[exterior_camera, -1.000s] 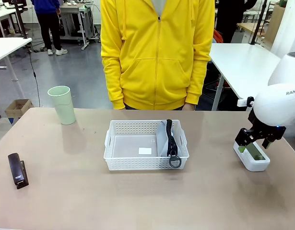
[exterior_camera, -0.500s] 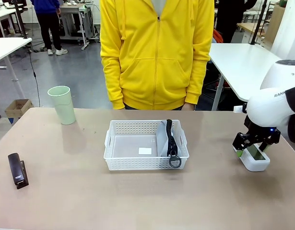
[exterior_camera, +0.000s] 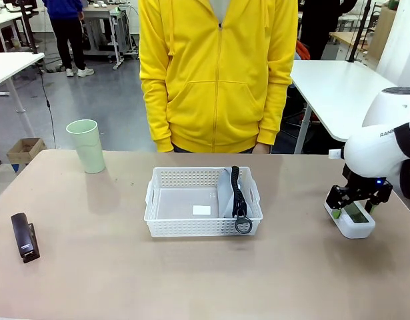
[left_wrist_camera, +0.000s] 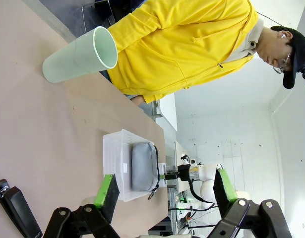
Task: Efficiently arrange items inside the basket to fit them all.
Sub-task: Pick up the Digital clock and place it inside the Organizing basket.
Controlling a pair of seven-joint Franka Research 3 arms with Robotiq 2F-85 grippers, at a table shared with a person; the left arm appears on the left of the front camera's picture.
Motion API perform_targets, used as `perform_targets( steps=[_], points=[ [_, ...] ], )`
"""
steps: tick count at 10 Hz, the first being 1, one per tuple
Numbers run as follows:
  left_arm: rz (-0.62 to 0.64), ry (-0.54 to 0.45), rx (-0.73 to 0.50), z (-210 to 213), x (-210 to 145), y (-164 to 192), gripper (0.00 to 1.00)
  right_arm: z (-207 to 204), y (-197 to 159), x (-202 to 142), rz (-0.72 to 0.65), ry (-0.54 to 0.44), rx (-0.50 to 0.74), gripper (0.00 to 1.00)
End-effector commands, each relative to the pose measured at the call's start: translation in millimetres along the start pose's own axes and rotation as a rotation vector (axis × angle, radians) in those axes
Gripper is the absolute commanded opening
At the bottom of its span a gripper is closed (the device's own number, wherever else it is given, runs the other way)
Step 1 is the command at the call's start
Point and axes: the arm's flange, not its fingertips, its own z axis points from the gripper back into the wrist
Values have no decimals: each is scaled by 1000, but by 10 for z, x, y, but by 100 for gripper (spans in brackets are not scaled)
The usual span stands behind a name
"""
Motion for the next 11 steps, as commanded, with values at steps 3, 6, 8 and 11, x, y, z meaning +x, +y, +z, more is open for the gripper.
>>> perform_targets(
  steps=[3,6,8,11],
  points=[
    [-16,8,-7,19,-16,4,100,573,-171,-188,-28,-135,27,100],
    [-16,8,-7,19,-16,4,100,1009,-241,-425,-2,-194,47,100],
    [-16,8,-7,19,-16,4,100,997,-209,-455,2,-199,65,100],
    [-16,8,-7,19,-16,4,100,1018,-169,-460,10,-214,68,100]
  ],
)
